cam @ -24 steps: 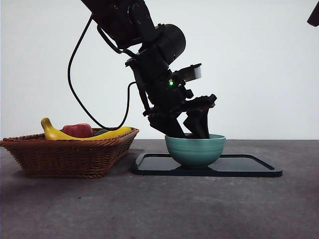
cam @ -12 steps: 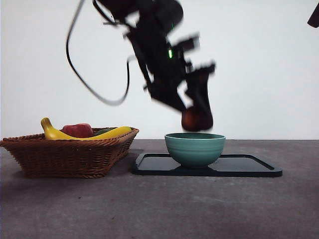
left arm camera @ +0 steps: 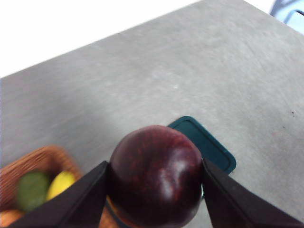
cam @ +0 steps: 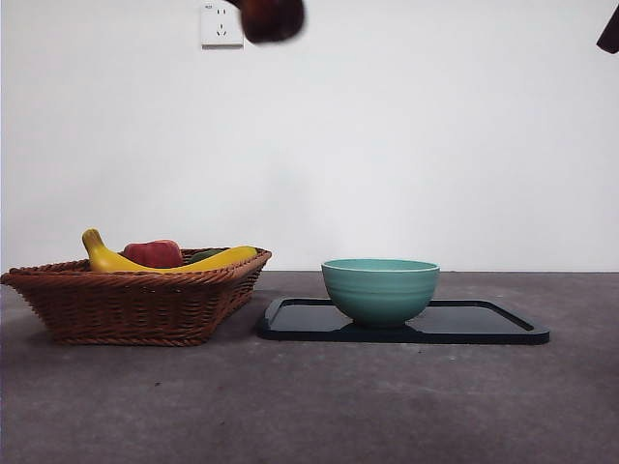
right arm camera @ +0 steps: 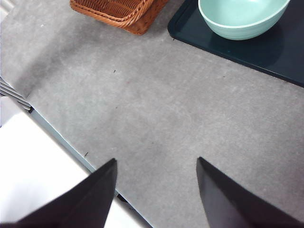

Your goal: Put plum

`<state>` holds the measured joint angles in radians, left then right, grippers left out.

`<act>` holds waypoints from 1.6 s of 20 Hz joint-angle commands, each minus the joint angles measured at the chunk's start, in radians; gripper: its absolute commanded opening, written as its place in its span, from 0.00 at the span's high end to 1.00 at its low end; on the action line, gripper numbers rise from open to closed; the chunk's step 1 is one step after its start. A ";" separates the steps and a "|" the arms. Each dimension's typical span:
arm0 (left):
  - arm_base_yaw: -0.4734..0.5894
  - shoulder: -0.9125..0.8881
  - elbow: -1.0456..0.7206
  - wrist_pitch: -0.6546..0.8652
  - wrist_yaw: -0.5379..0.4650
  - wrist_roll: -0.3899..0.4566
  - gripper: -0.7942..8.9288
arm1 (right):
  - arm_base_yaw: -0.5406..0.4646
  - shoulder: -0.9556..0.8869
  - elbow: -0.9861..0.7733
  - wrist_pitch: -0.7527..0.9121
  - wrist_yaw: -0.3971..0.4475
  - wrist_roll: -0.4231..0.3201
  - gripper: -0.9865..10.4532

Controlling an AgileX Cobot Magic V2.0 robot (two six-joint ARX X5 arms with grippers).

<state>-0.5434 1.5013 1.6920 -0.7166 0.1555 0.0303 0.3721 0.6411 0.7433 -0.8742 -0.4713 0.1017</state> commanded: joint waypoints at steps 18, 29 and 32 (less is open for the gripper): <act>0.198 -0.100 -0.745 0.470 -0.046 0.098 0.66 | 0.005 0.003 0.007 0.006 0.000 0.000 0.68; 0.197 0.140 -0.745 0.583 -0.053 0.123 0.66 | 0.005 0.003 0.007 0.006 0.000 0.003 0.68; 0.197 0.155 -0.745 0.579 -0.053 0.122 0.60 | 0.005 0.003 0.007 0.006 0.000 0.003 0.68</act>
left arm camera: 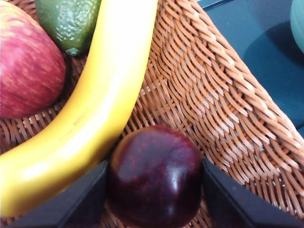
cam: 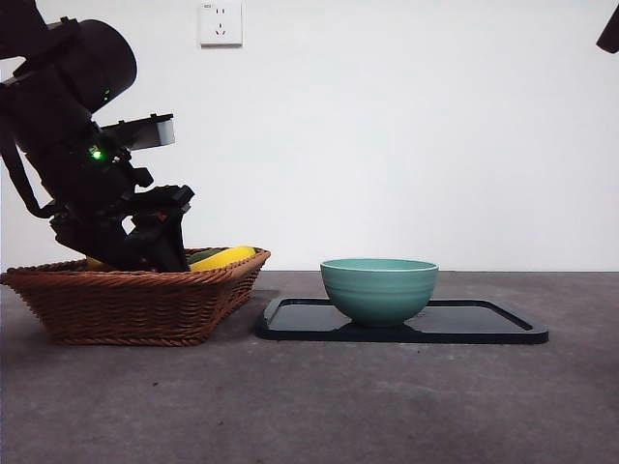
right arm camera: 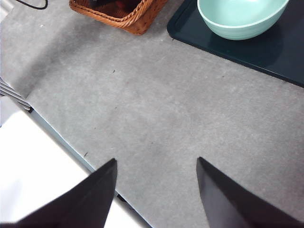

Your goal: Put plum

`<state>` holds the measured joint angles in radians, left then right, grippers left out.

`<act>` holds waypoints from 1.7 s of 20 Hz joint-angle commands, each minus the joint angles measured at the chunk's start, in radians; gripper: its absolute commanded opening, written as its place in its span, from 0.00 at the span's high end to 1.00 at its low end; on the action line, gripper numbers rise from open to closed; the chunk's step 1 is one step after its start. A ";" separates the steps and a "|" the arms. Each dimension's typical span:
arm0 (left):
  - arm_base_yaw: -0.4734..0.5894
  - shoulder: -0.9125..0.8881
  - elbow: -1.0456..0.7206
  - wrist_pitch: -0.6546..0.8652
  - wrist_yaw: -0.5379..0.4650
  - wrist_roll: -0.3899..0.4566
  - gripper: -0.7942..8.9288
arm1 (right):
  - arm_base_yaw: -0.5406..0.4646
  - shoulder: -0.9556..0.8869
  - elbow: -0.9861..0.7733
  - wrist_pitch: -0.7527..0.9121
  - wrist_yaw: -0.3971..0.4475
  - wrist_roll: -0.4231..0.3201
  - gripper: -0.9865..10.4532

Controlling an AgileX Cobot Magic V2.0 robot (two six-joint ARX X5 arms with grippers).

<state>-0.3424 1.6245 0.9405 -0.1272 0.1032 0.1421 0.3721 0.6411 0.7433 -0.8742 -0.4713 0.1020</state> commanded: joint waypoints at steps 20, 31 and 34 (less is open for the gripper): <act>-0.020 -0.496 0.010 -0.229 0.171 -0.102 0.50 | 0.005 0.003 0.007 0.037 0.000 0.002 0.68; -0.025 -0.812 0.010 -0.700 0.428 -0.069 0.50 | 0.005 0.004 0.007 0.043 0.001 0.003 0.68; -0.025 -0.813 0.010 -0.724 0.428 -0.067 0.50 | 0.005 0.004 0.007 0.043 0.000 0.003 0.68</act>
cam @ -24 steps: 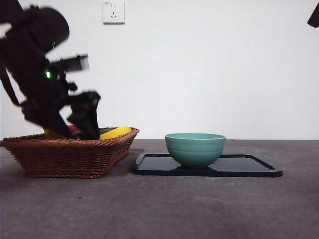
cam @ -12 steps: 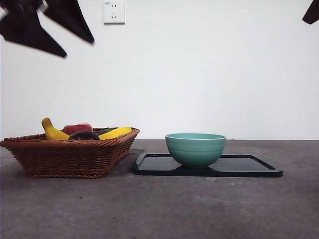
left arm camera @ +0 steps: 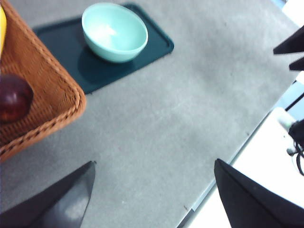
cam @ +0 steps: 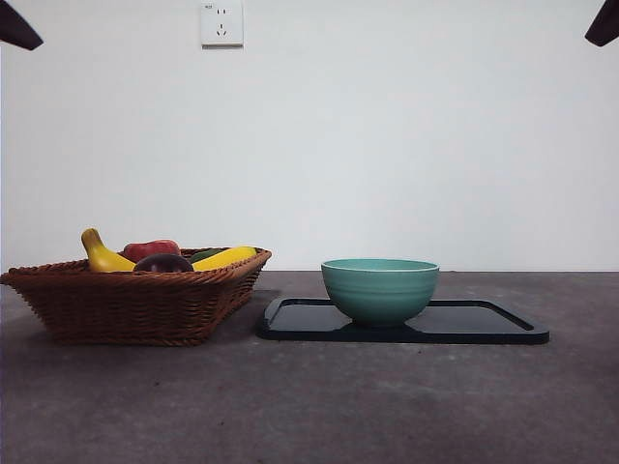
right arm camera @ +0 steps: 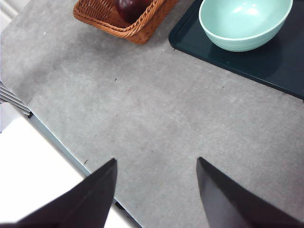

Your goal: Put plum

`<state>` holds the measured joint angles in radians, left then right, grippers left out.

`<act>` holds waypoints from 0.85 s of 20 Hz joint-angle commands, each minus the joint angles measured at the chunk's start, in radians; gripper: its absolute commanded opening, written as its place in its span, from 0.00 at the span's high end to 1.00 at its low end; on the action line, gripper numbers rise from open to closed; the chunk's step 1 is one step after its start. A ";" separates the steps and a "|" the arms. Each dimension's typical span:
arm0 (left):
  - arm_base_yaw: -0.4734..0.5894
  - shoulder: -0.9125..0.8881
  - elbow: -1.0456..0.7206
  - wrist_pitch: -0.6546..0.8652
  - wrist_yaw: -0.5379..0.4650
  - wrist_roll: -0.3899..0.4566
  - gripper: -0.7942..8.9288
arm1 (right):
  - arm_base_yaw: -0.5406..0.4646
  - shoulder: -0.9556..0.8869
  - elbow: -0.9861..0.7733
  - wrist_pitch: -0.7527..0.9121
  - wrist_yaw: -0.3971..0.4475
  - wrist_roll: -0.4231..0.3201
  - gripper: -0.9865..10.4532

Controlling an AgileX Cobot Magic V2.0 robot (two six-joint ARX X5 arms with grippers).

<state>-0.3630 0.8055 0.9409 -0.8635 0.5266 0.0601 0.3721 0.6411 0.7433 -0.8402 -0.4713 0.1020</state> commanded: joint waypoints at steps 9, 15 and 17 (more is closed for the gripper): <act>-0.004 0.006 0.010 0.017 0.005 0.014 0.50 | 0.005 0.005 0.007 0.027 0.055 0.120 0.68; -0.004 0.006 0.010 0.019 0.005 0.014 0.50 | 0.002 0.154 0.088 0.163 0.141 0.258 0.68; -0.004 0.006 0.010 0.019 0.005 0.015 0.50 | -0.005 0.263 0.163 0.169 0.179 0.246 0.67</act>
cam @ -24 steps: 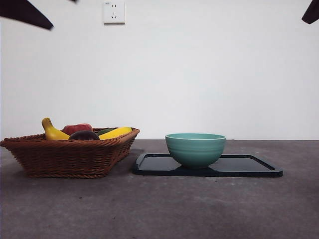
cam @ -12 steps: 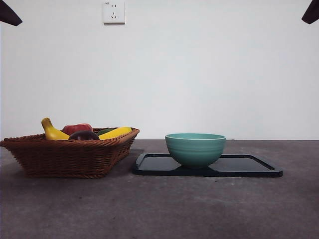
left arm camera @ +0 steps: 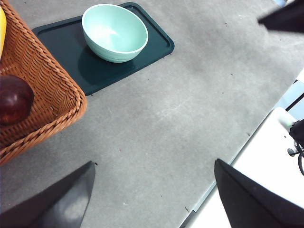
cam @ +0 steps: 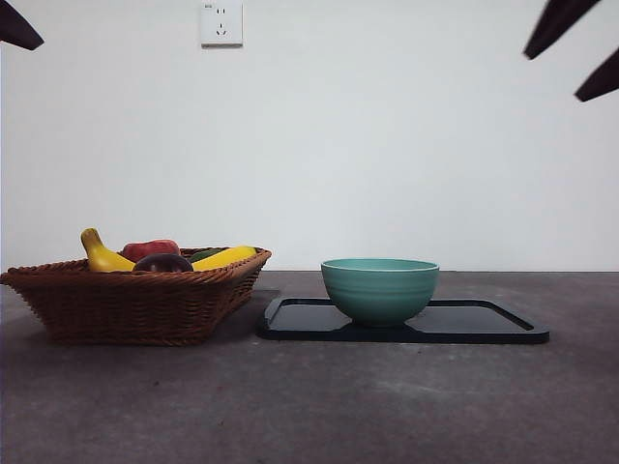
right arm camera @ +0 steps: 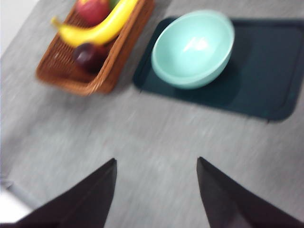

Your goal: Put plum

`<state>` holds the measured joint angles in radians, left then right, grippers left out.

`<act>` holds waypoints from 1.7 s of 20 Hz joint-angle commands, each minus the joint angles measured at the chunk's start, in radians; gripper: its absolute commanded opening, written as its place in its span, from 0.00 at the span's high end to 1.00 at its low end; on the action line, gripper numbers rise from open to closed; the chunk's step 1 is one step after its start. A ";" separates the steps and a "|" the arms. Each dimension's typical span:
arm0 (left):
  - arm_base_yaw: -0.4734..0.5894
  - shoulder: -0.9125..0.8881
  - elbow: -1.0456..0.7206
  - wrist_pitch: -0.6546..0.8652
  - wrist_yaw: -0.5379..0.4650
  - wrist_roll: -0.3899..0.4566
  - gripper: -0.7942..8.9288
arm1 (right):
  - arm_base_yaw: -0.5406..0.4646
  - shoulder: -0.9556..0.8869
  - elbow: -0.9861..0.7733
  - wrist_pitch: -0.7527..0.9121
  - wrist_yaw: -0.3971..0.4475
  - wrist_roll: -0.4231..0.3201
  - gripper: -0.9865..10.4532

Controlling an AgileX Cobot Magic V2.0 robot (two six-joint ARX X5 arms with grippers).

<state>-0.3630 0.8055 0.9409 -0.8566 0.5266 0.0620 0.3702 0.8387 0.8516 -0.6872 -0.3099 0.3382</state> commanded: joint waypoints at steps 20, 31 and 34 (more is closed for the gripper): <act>-0.004 0.006 0.010 0.011 0.005 0.013 0.50 | -0.085 0.969 0.518 0.126 0.075 -0.123 0.67; -0.004 0.006 0.010 0.006 0.005 0.013 0.50 | -0.065 1.066 0.518 0.187 0.076 -0.122 0.91; -0.004 0.006 0.010 0.003 0.005 0.013 0.50 | -0.065 1.056 0.518 0.212 0.076 -0.111 0.91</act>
<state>-0.3630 0.8055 0.9409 -0.8589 0.5266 0.0620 0.3004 1.8839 1.3476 -0.4843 -0.2344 0.2249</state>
